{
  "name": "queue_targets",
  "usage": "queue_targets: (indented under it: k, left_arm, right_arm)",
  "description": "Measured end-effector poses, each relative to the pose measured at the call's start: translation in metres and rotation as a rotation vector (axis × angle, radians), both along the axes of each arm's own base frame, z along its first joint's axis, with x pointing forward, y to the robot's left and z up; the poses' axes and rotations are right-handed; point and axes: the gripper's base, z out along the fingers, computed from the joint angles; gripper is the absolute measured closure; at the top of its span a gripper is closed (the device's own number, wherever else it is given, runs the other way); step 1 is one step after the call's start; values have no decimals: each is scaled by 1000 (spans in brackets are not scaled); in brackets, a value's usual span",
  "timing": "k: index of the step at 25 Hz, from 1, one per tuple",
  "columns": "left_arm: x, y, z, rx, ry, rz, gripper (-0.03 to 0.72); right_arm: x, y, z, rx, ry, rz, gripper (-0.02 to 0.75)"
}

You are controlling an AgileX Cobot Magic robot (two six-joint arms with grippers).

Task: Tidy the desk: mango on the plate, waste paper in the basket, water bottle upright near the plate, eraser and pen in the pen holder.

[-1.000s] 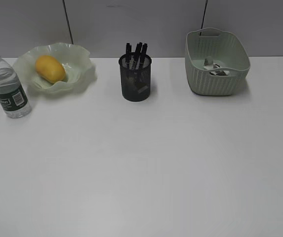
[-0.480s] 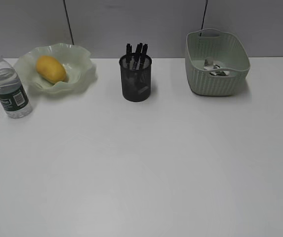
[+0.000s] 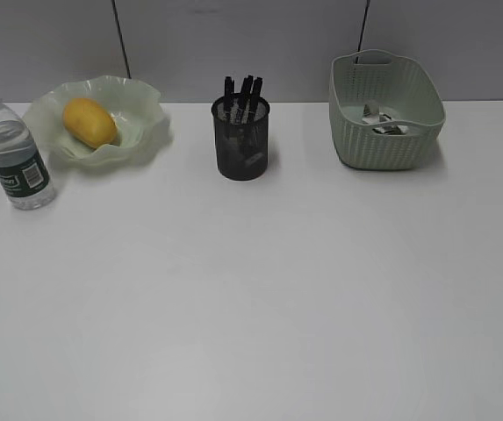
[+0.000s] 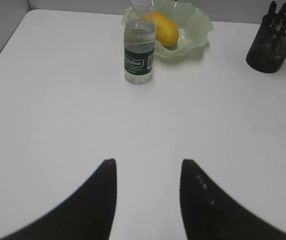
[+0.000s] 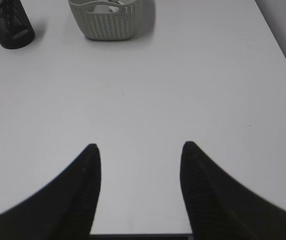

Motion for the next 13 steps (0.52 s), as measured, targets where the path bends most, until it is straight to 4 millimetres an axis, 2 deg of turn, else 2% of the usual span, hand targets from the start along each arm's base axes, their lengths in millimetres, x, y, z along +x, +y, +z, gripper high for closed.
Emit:
queue_targets:
  k: [13]
  left_arm:
    - [0,0,0,0,1,0,420]
  right_arm:
    - [0,0,0,0,0,0,321]
